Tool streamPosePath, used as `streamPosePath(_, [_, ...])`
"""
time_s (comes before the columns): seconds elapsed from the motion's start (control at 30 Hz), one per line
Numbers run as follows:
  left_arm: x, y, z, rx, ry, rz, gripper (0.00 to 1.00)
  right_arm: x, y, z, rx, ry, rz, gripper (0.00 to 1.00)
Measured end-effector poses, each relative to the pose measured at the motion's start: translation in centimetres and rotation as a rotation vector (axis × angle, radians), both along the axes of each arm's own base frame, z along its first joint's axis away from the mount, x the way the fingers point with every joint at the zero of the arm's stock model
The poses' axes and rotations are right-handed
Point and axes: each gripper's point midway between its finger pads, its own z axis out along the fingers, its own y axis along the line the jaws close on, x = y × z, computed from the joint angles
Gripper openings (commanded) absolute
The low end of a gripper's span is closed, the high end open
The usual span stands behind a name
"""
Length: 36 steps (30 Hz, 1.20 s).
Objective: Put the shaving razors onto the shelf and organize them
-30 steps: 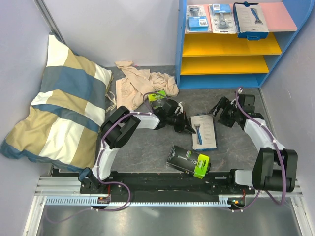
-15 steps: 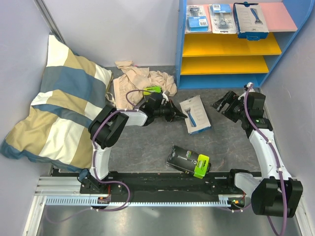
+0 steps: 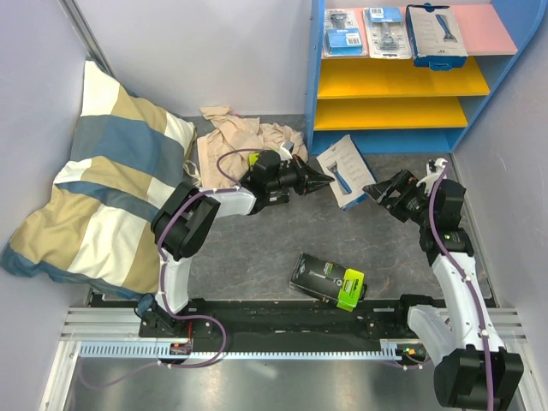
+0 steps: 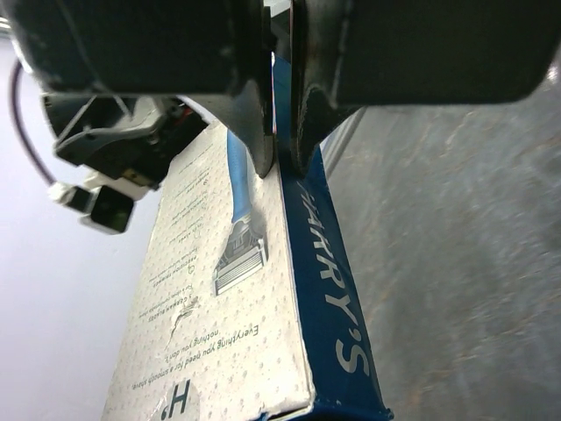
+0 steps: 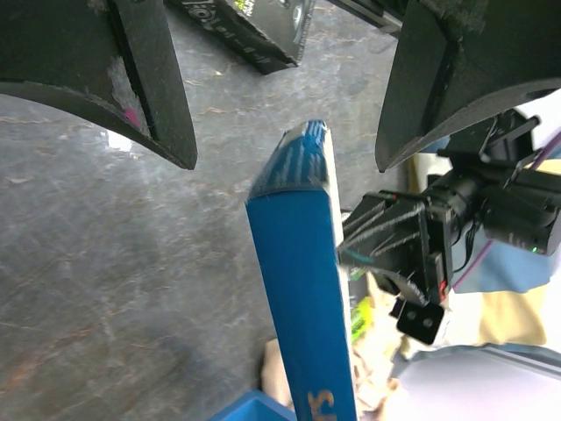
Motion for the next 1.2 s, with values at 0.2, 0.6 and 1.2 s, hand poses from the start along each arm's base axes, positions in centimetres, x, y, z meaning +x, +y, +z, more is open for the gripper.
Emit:
streamPosePath(0.2, [0.4,-0.5,2.1,-0.061,-0.005,0.006,0.02,-0.4,1.0,0.8,0.038,-0.053,0.015,0.87])
streamPosePath(0.6, [-0.9,-2.3,4.1,-0.12,0.003,-0.015,0.02,0.0,1.5,0.9,0.102,-0.089,-0.018,0.51])
streamPosePath(1.2, [-1.8,-1.9,5.0,-0.2,-0.044,-0.02,0.67,0.2,1.1,2.1,0.107,-0.153,-0.049,0.18])
